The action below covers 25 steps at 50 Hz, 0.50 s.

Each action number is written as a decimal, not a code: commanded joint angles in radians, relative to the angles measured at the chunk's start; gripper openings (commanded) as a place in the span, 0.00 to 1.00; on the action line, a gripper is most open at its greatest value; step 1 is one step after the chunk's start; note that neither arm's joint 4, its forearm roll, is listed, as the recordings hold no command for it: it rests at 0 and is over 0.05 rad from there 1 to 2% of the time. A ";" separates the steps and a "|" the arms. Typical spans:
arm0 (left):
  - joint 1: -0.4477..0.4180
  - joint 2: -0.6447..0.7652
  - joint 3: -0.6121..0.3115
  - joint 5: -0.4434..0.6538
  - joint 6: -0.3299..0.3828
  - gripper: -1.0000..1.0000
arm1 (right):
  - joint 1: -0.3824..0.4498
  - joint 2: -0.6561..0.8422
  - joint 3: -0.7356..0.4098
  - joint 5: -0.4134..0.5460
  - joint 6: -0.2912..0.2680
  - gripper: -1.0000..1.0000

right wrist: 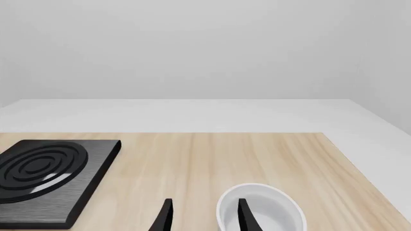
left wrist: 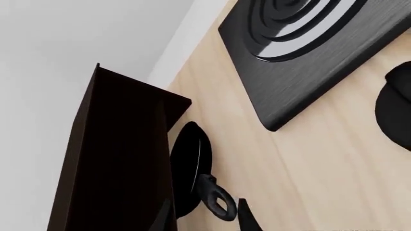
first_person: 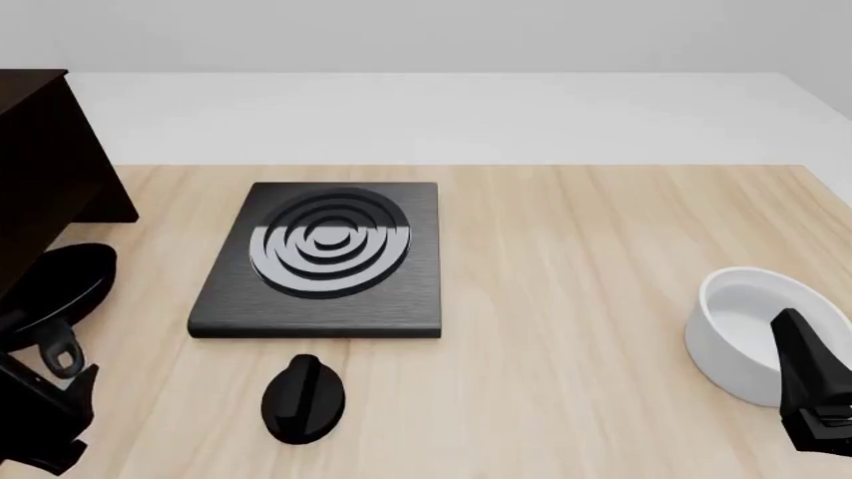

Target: Put the frying pan under the cabinet shelf.

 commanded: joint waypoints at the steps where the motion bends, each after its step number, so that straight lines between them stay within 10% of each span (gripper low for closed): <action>1: -0.018 -0.057 -0.028 0.069 0.002 1.00 | 0.000 0.000 0.000 0.000 0.000 1.00; 25: -0.109 -0.119 -0.112 0.181 -0.024 1.00 | 0.000 0.000 0.000 0.000 0.000 1.00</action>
